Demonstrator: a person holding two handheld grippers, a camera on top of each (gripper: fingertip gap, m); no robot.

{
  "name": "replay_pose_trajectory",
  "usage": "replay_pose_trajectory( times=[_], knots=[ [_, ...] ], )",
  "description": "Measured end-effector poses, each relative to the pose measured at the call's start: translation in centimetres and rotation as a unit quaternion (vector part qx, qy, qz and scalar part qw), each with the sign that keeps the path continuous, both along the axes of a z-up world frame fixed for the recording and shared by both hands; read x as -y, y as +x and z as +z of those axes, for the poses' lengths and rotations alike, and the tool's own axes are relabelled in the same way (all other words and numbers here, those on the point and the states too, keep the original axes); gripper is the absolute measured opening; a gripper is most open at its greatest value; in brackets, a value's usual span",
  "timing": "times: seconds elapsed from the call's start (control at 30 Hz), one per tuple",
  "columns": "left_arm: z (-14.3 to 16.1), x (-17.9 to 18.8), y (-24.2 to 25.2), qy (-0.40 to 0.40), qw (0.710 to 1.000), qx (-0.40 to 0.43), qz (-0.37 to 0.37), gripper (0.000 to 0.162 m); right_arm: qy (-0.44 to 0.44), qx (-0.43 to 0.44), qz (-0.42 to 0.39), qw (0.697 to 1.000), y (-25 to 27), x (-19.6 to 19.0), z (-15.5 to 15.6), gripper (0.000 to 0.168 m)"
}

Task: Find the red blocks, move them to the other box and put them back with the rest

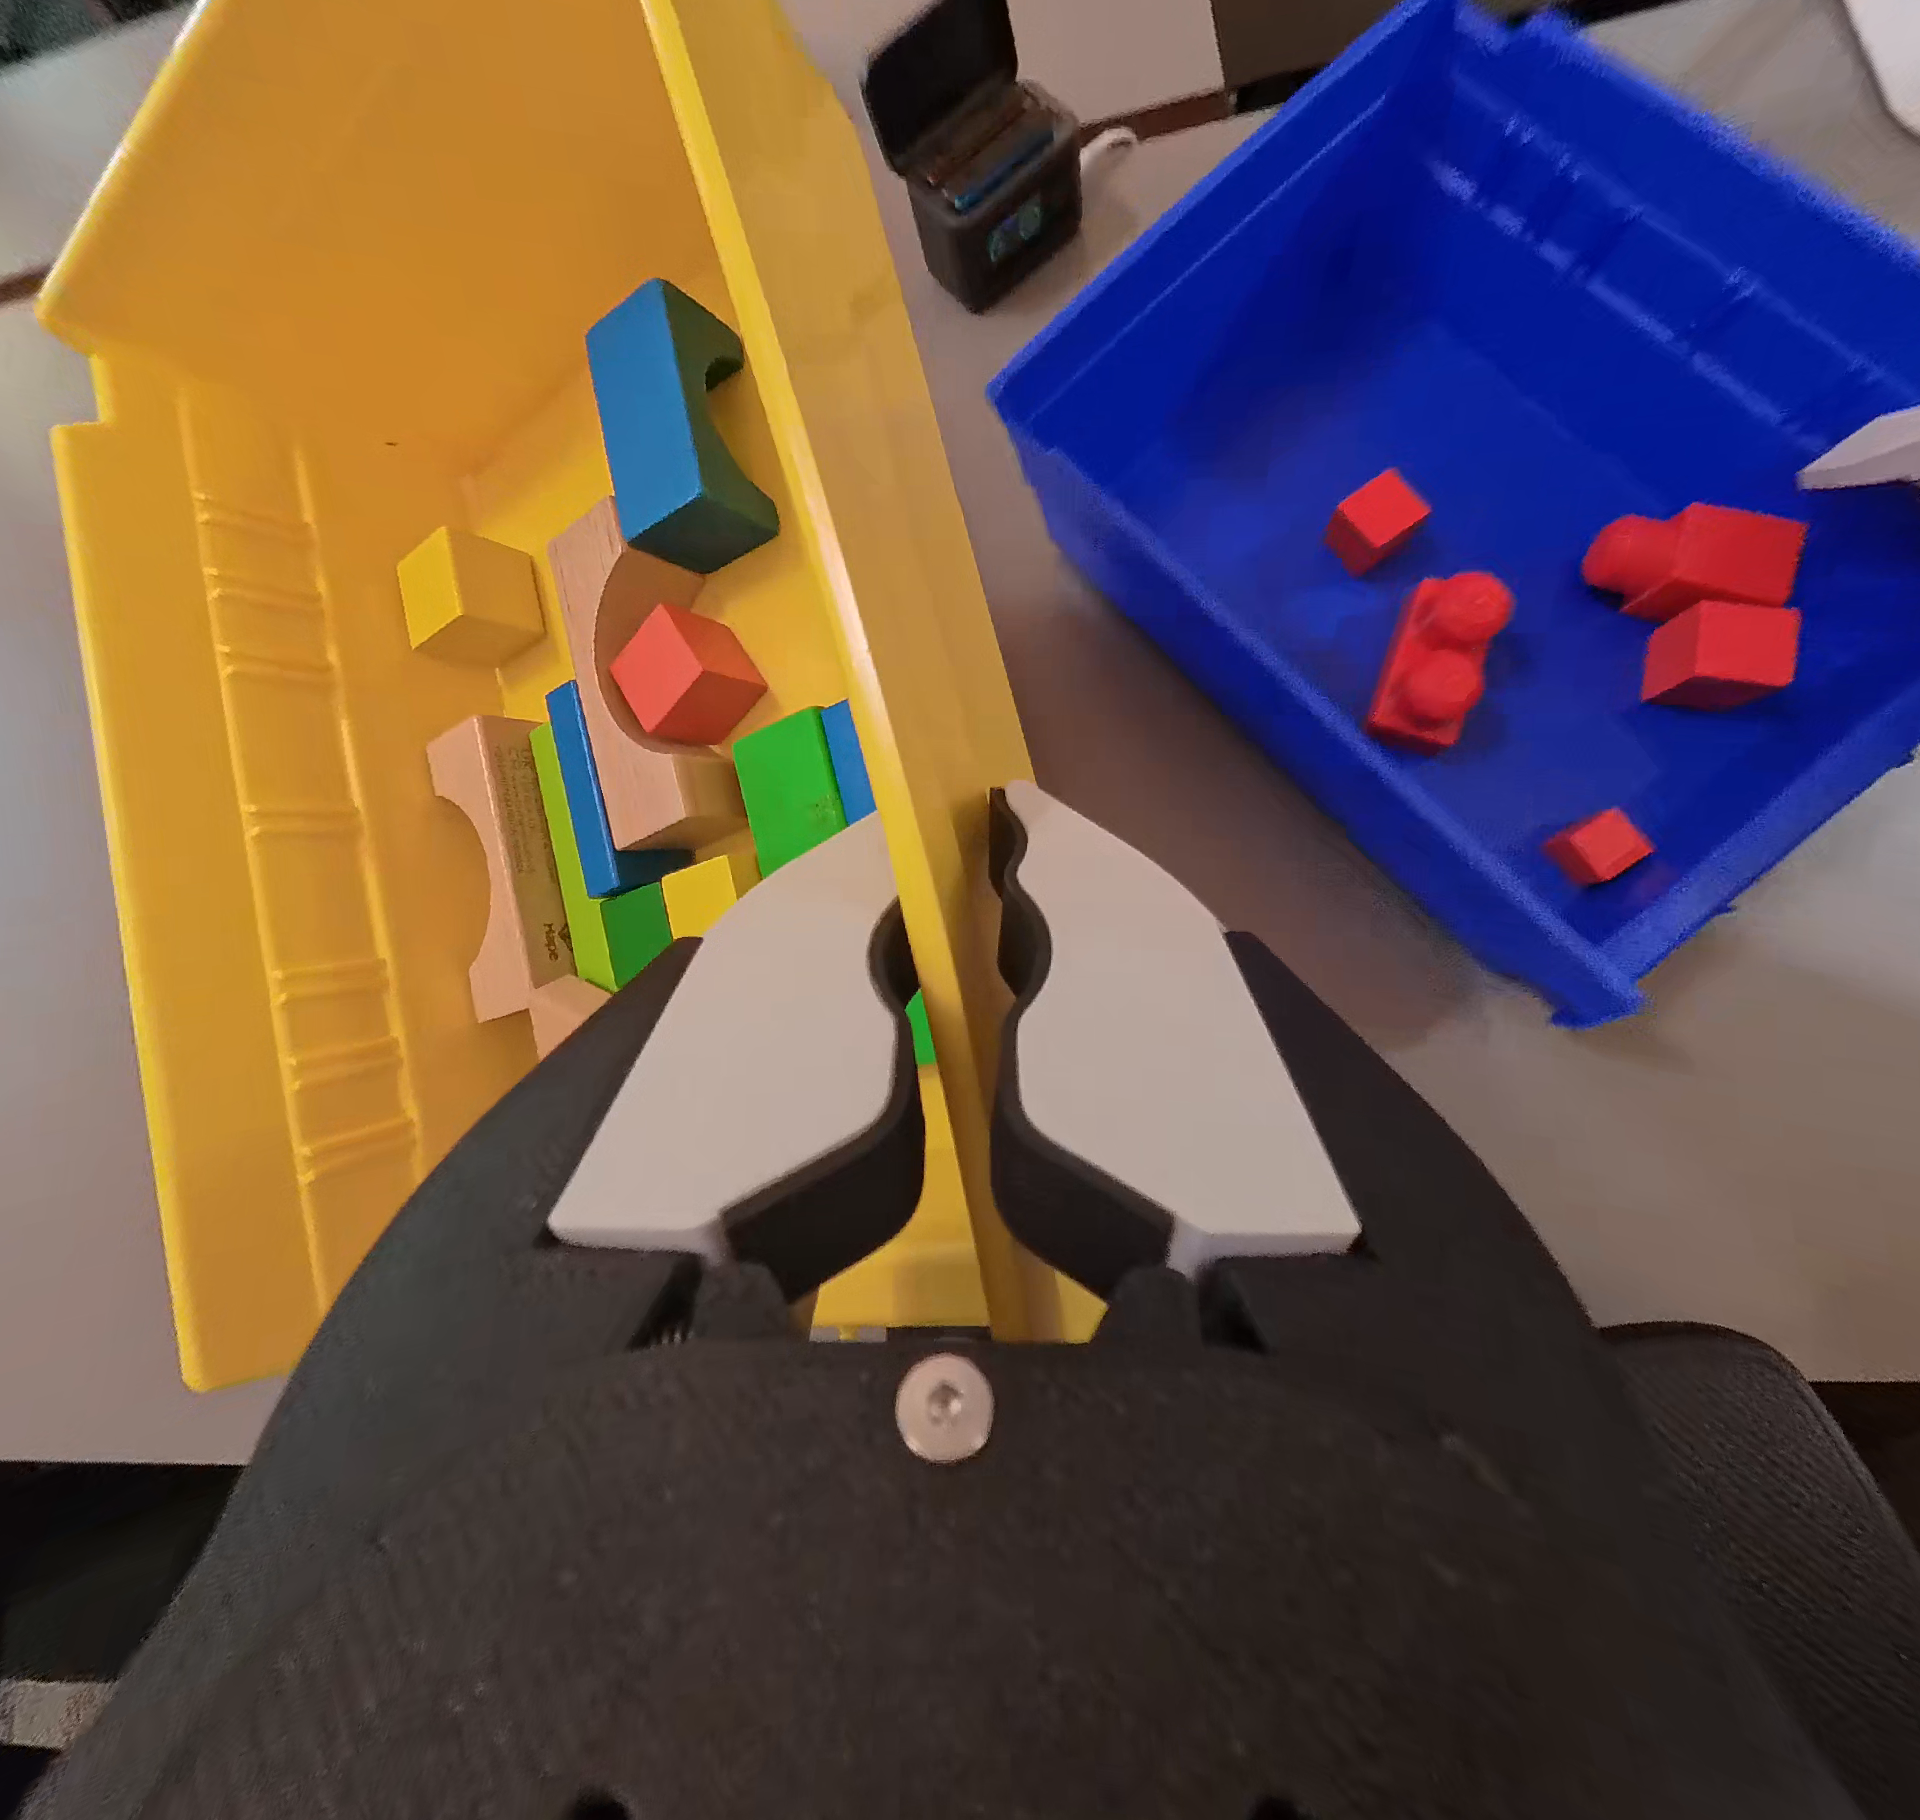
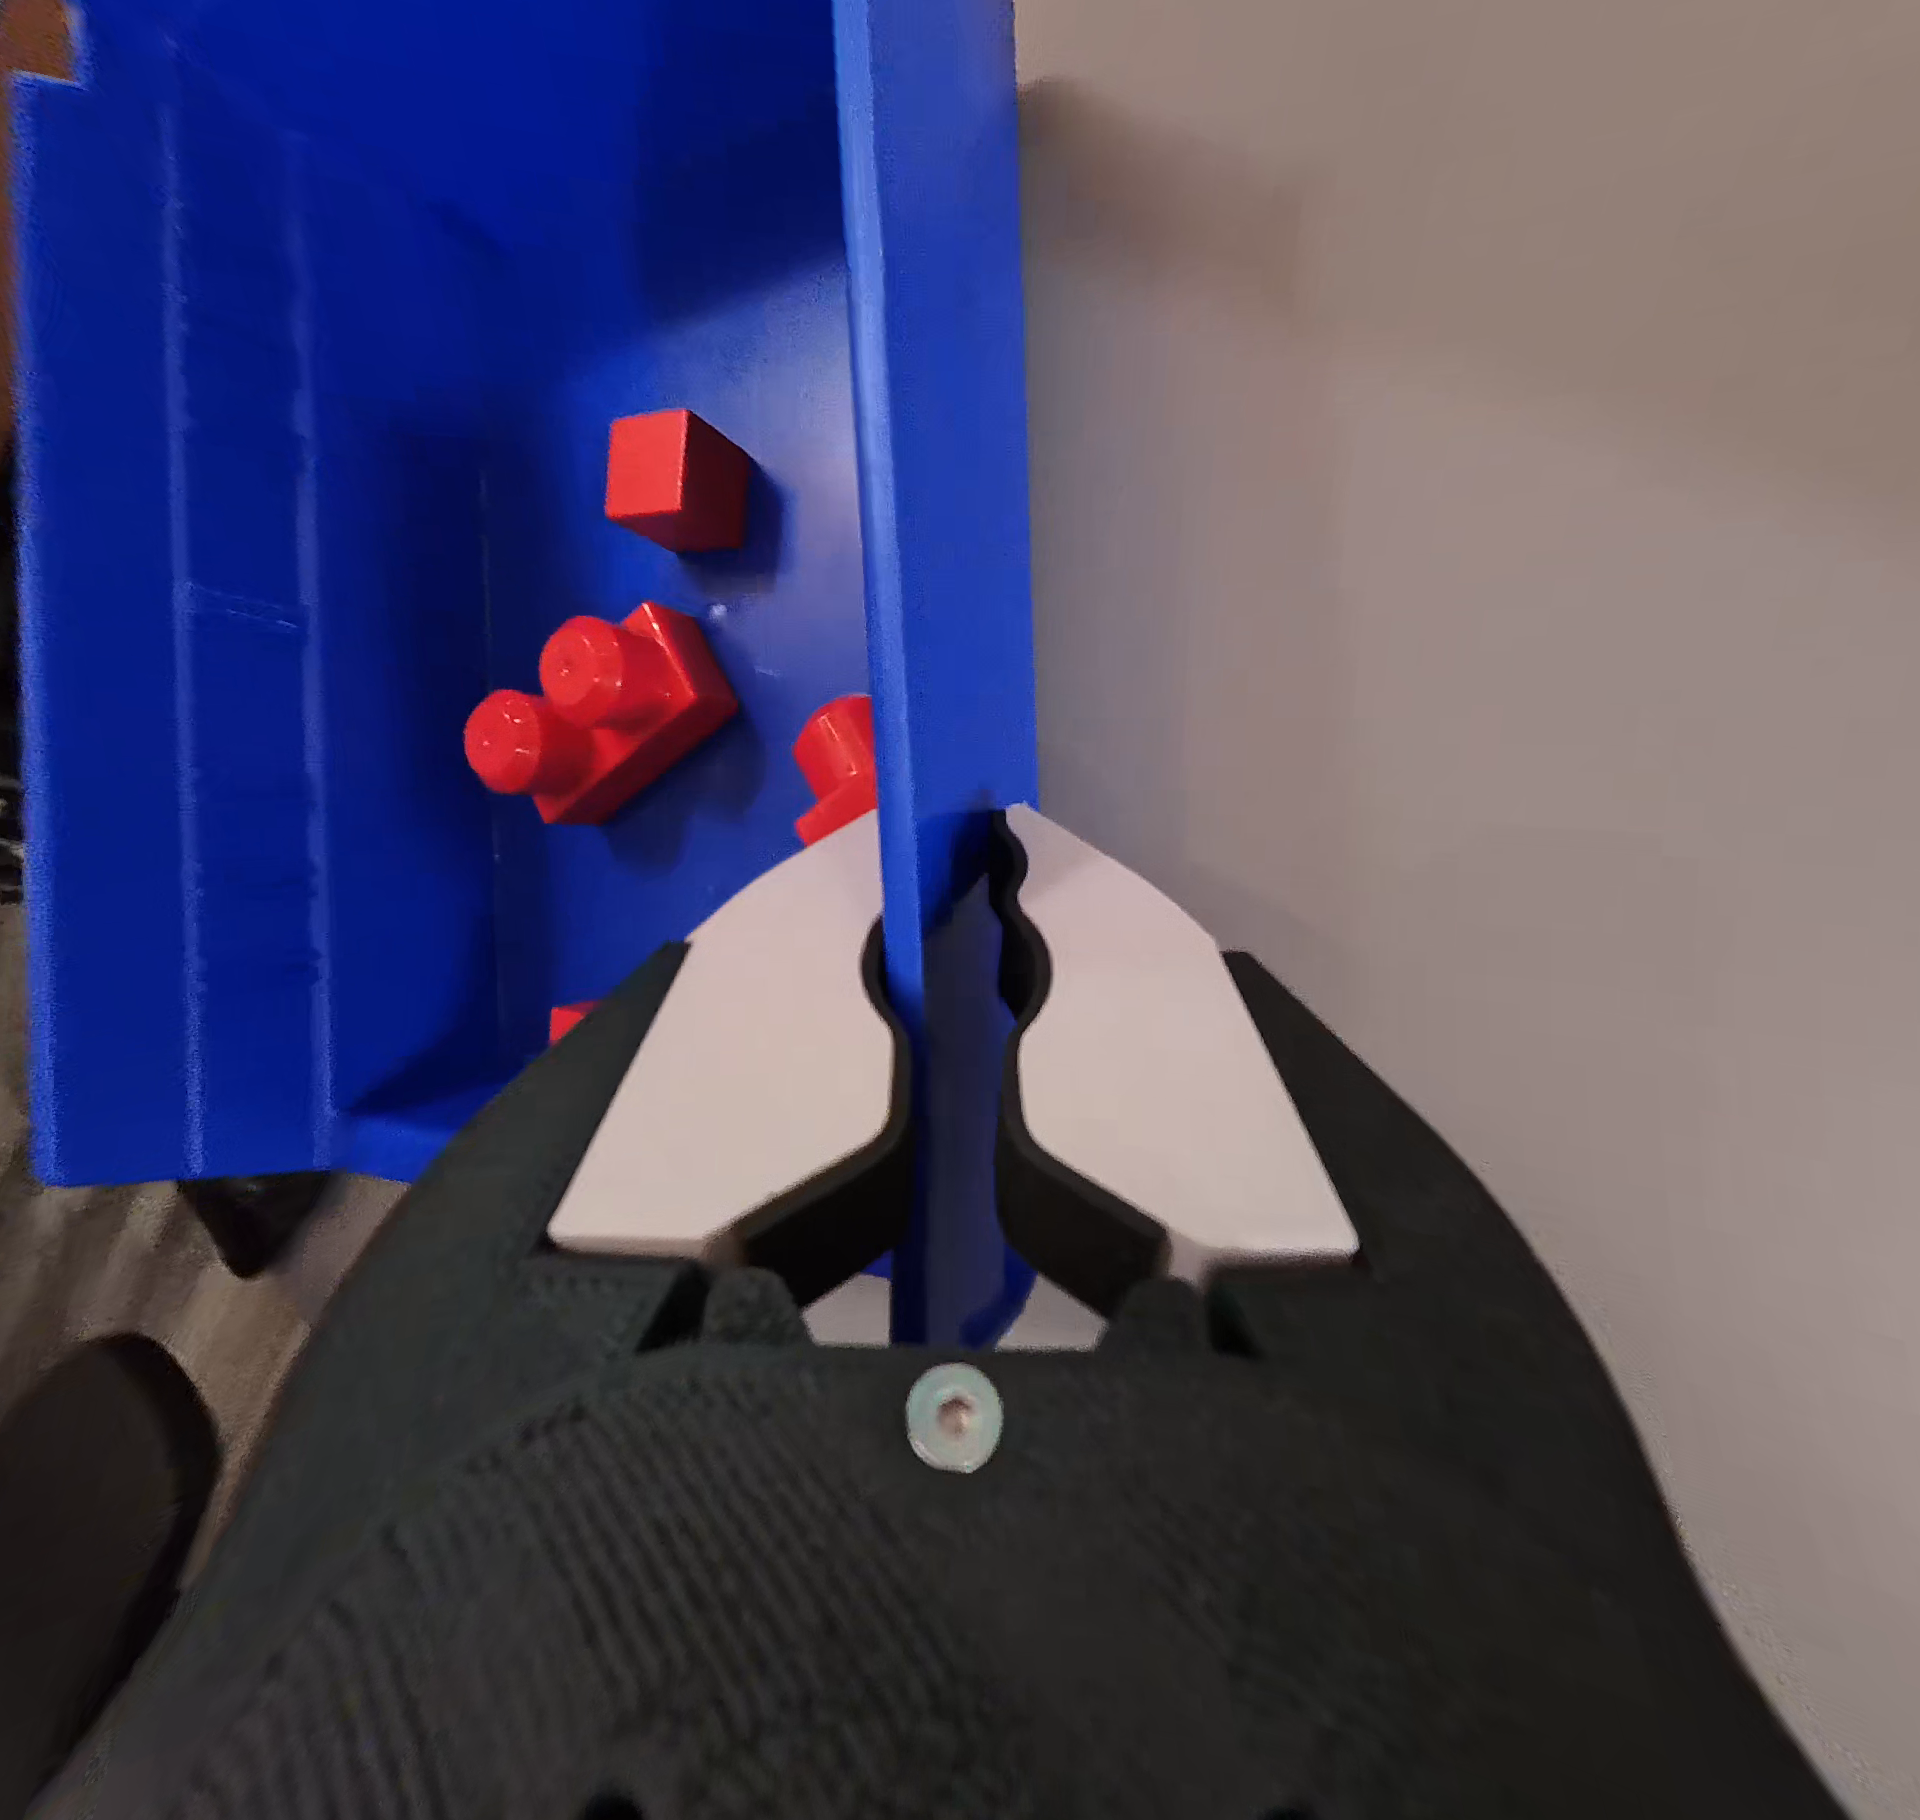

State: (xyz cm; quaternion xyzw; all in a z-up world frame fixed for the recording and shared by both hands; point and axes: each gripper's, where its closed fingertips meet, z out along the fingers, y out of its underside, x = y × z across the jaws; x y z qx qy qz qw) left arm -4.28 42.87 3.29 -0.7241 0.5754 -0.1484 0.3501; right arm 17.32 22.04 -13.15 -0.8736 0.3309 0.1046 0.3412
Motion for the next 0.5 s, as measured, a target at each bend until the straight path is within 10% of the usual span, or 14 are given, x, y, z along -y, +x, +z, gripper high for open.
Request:
replay_pose_trajectory(
  times=[0.23, 0.33, 0.5],
  knots=[
    [5.8, 2.3, 0.0, 0.035, 0.999, 0.035, -0.021, 0.009, 0.059, -0.016, -0.080, 0.995, -4.6, -7.1, 0.4, 0.021],
    [7.1, 4.0, 0.6, 0.059, 0.997, 0.029, -0.034, 0.009, 0.068, -0.011, 0.001, 0.998, -8.5, -9.4, 0.9, 0.041],
    [8.0, 8.4, 2.1, 0.083, 0.993, 0.012, -0.084, 0.009, 0.101, 0.045, 0.095, 0.989, -9.2, -4.2, 4.4, 0.057]
  ],
)
